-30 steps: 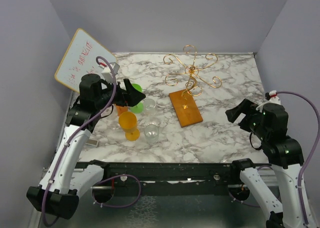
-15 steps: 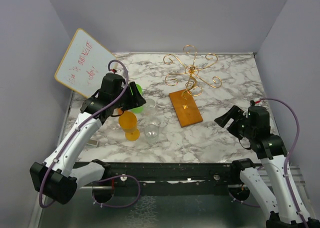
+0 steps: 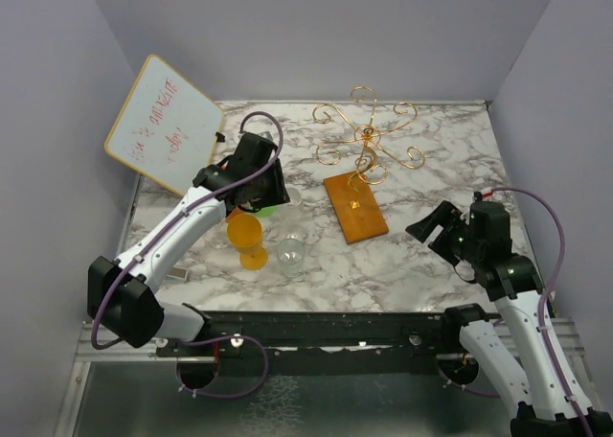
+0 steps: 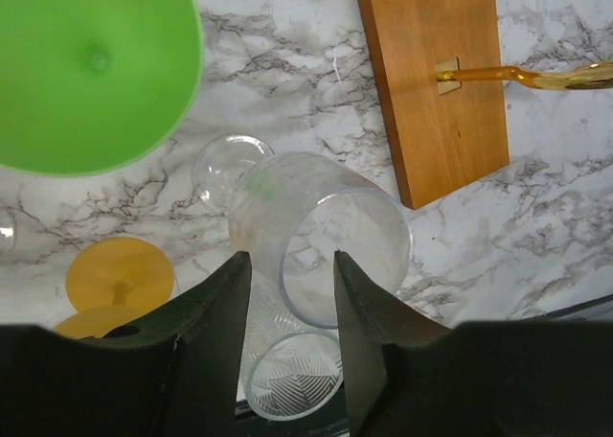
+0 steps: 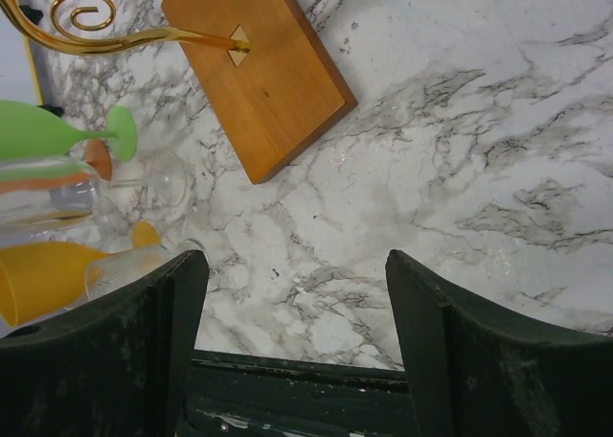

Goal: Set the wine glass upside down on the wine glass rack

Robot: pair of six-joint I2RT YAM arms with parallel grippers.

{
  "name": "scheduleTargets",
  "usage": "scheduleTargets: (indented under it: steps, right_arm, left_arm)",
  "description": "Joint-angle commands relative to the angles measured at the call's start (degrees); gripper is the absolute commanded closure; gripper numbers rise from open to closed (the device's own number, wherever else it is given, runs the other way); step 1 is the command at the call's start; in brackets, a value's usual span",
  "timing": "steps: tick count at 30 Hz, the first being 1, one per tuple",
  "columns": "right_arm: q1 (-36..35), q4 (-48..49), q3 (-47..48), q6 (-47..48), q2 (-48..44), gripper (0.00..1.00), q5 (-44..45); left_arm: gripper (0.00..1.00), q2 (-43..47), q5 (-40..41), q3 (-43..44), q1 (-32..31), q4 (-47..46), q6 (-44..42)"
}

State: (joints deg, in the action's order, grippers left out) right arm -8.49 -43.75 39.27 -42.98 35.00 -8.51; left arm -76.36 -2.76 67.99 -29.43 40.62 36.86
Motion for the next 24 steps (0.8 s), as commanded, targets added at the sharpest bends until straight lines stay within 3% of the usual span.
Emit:
scheduleTargets:
  steps: [1, 4, 12, 18, 24]
  right_arm:
    - [0.3, 0.0, 0.0, 0.2, 0.5, 0.21, 1.0]
    - [0.3, -2.6, 2.2, 1.0, 1.2, 0.21, 5.1]
    - [0.3, -3.8, 4.5, 2.2, 1.1, 0.21, 7.3]
    - [0.3, -4.0, 4.2, -0.1, 0.9, 0.21, 5.5]
    - [0.3, -3.1, 2.6, -10.4, -0.7, 0.17, -2.6]
  left_arm:
    - [0.61, -4.1, 8.8, 6.2, -3.5, 4.4, -1.0]
    - [0.67, -6.3, 10.0, 7.9, -4.1, 6.5, -2.0]
    - [1.0, -9.6, 11.5, 11.1, -4.8, 10.4, -3.5]
    - [1.0, -6.6, 7.8, 13.1, -6.3, 10.7, -3.4]
    - [1.0, -1.4, 5.1, 11.1, -11.4, 8.2, 0.2]
